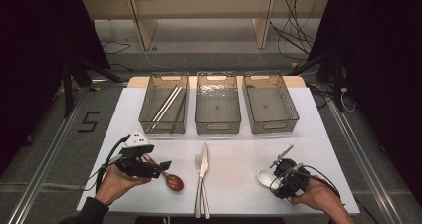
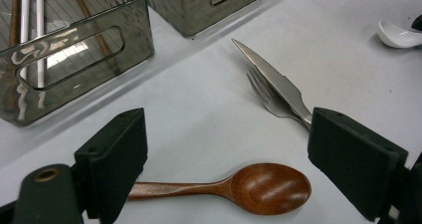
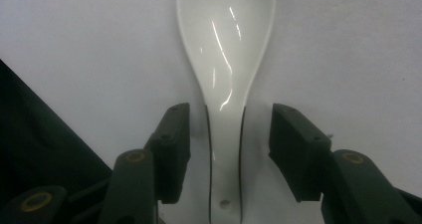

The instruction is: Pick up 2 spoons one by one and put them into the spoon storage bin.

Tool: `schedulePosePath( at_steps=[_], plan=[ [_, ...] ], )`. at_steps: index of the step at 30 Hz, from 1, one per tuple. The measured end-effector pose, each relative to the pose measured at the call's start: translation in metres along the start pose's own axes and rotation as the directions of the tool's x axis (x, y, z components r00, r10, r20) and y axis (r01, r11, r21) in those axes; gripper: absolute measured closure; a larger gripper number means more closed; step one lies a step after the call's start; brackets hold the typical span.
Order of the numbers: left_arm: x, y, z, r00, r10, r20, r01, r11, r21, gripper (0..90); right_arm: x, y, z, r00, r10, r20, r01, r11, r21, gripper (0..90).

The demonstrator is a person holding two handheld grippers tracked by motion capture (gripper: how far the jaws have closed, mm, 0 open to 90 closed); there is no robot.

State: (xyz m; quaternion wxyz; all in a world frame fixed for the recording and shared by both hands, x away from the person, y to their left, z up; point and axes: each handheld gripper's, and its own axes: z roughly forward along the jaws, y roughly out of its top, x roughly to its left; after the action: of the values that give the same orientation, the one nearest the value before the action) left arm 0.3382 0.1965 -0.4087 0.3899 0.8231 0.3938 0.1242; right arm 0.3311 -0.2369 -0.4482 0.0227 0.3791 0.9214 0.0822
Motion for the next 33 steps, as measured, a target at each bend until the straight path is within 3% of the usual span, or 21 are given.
schedulePosePath(
  at_steps=[14, 25, 33],
  plan=[
    [-0.0003, -0.0016, 0.0027, 1.0, 0.008, 0.004, -0.008, 0.9999, 0.014, 15.3, 0.0015, -0.0008, 0.0039, 0.9982, -0.051, 0.031, 0.05, 0.999, 0.016, 73.1],
    [0.0, -0.0016, 0.0023, 1.0, 0.009, -0.001, -0.009, 0.9999, 0.006, 15.3, -0.0018, 0.0006, 0.0005, 0.9964, -0.083, 0.02, 0.083, 0.996, -0.016, 75.0],
    [0.0002, -0.0016, 0.0026, 1.0, 0.008, -0.001, -0.008, 0.9999, 0.009, 15.4, -0.0045, 0.0031, -0.0024, 0.9967, -0.078, 0.02, 0.079, 0.996, -0.043, 75.3]
  ],
)
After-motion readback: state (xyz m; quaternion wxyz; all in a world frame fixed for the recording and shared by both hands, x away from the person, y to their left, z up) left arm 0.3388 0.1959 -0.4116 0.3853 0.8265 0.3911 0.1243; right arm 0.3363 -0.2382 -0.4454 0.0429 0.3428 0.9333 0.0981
